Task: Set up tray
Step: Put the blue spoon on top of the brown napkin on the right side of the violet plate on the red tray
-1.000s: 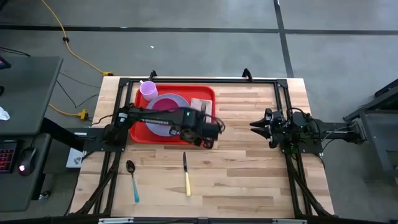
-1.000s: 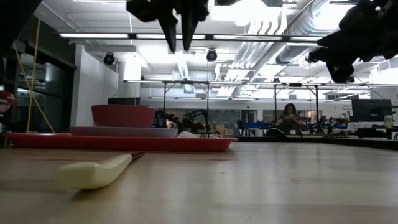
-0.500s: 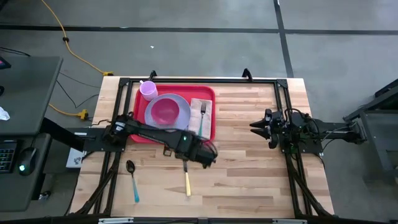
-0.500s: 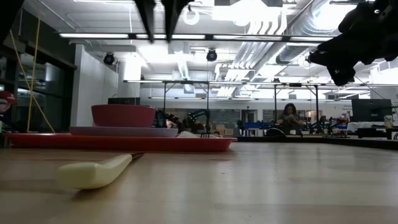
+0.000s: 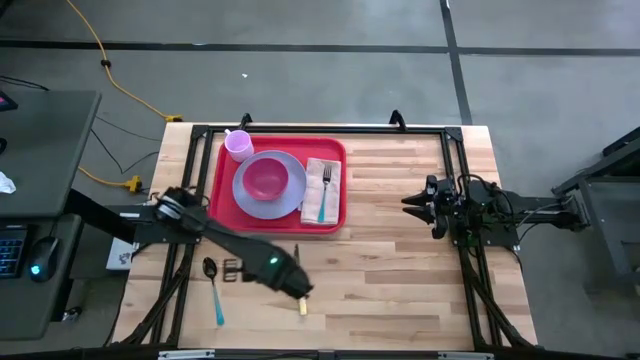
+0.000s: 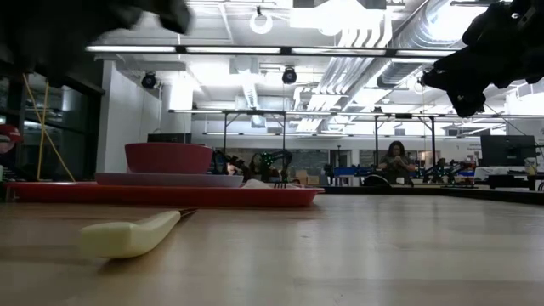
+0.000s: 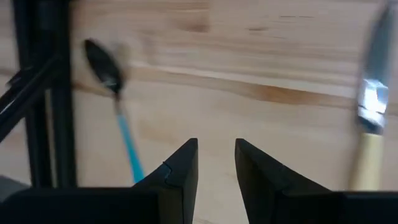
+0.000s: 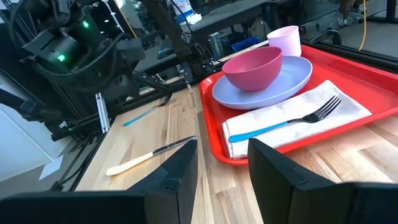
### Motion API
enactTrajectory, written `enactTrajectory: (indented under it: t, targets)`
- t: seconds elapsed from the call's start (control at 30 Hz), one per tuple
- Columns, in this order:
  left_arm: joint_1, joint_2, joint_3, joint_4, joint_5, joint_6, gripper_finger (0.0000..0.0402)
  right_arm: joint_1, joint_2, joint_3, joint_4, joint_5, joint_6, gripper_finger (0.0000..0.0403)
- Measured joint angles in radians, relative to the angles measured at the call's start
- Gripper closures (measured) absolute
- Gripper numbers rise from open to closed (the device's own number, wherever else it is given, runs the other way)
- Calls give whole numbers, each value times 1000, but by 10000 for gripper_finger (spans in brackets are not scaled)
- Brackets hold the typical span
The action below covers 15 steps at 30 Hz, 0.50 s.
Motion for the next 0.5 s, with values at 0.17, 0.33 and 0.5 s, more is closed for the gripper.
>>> enactTrajectory:
  t: [0.17,0.33,0.5]
  targets:
    - [-75,-119,-146,18,30,-140,268,0,0,0,0,0,0,285]
    - [-134,-215,-269,59,59,-233,268,0,0,0,0,0,0,284]
    - [-172,-273,-392,158,100,-278,268,0,0,0,0,1,0,285]
